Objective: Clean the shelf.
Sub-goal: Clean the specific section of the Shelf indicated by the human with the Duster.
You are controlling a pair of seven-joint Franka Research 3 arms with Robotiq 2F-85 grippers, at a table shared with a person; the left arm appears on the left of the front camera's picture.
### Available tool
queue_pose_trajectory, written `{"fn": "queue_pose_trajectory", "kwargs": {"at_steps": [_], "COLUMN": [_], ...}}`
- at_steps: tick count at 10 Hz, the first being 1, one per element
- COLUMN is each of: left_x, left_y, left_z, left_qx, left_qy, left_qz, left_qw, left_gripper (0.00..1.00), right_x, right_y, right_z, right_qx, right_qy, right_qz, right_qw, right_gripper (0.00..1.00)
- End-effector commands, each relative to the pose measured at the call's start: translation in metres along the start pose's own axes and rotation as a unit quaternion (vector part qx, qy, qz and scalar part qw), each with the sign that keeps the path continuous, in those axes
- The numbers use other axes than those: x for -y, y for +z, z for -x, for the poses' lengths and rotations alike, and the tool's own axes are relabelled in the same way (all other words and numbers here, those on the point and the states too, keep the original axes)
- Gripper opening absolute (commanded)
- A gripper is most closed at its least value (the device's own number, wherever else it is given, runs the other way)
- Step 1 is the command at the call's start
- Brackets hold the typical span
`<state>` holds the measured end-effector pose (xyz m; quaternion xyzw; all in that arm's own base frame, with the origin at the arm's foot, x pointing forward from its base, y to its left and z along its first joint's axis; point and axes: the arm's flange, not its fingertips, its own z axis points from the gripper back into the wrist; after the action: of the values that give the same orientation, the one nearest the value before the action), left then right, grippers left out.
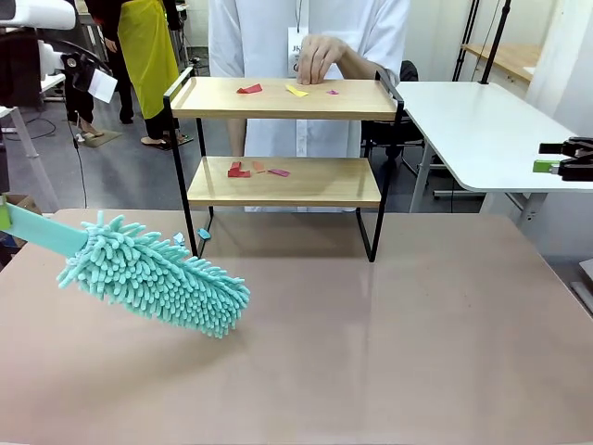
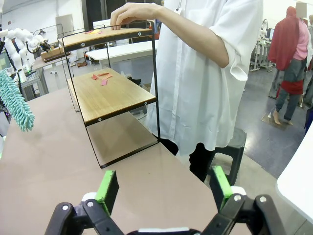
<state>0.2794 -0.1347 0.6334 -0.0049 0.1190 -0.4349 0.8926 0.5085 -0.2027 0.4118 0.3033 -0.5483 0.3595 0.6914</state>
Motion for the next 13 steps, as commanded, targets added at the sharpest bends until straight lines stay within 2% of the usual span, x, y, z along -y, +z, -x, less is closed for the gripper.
{"fn": "queue_pose_trajectory", "kwargs": {"at_steps": [1, 7, 8, 11, 13], "left_x": [0.002, 0.0, 0.002, 0.031, 0.064], "left_y": [-0.002, 0.0, 0.013, 0.058, 0.102], "left_z": [0.002, 0.0, 0.0, -0.003, -0.011], "left_qx": [0.007, 0.0, 0.046, 0.121, 0.168], "left_qy": [-0.001, 0.0, -0.013, -0.068, -0.059], "left_qz": [0.004, 0.0, 0.015, -0.007, 0.016], "left_qw": [1.0, 1.0, 0.999, 0.99, 0.984], "left_gripper": [0.13, 0.13, 0.13, 0.13, 0.13], "right_x": [0.0, 0.0, 0.0, 0.0, 0.0], "right_y": [-0.001, -0.001, -0.001, -0.001, -0.001], "right_z": [-0.003, -0.003, -0.003, -0.003, -0.003], "right_qx": [0.001, 0.001, 0.001, 0.001, 0.001], "right_qy": [0.002, 0.002, 0.002, 0.002, 0.002], "right_qz": [0.004, 0.004, 0.004, 0.004, 0.004], "right_qw": [1.0, 1.0, 1.0, 1.0, 1.0], "right_gripper": [1.0, 1.0, 1.0, 1.0, 1.0]}}
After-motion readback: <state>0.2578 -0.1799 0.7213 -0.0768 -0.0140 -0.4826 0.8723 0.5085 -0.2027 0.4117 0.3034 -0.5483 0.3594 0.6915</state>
